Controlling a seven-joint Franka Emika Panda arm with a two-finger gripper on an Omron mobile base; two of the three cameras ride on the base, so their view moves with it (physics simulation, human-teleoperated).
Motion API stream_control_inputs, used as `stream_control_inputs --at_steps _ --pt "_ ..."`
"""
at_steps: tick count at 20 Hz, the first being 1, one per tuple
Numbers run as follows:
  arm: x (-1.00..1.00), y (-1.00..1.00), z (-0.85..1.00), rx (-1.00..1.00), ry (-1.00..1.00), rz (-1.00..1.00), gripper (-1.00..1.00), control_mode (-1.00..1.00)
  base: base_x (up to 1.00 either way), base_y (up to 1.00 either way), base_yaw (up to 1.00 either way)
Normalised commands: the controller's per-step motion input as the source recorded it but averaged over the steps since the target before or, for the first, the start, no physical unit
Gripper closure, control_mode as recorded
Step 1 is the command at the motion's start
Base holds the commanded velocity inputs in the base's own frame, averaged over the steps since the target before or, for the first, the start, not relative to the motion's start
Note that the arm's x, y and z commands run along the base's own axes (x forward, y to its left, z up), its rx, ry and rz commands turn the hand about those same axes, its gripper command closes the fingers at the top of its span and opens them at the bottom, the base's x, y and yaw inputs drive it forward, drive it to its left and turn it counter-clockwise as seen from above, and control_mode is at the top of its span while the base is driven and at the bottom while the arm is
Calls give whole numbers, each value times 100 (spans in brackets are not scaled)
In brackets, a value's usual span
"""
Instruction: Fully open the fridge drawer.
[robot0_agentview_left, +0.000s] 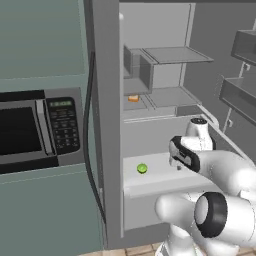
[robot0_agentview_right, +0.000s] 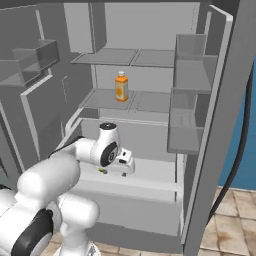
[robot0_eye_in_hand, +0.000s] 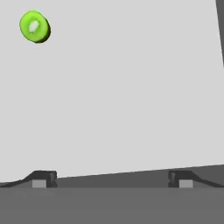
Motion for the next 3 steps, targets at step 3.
stream_control_inputs --at_steps 3 --pt "-49 0 96 15 -36 -1 -100 -100 0 0 0"
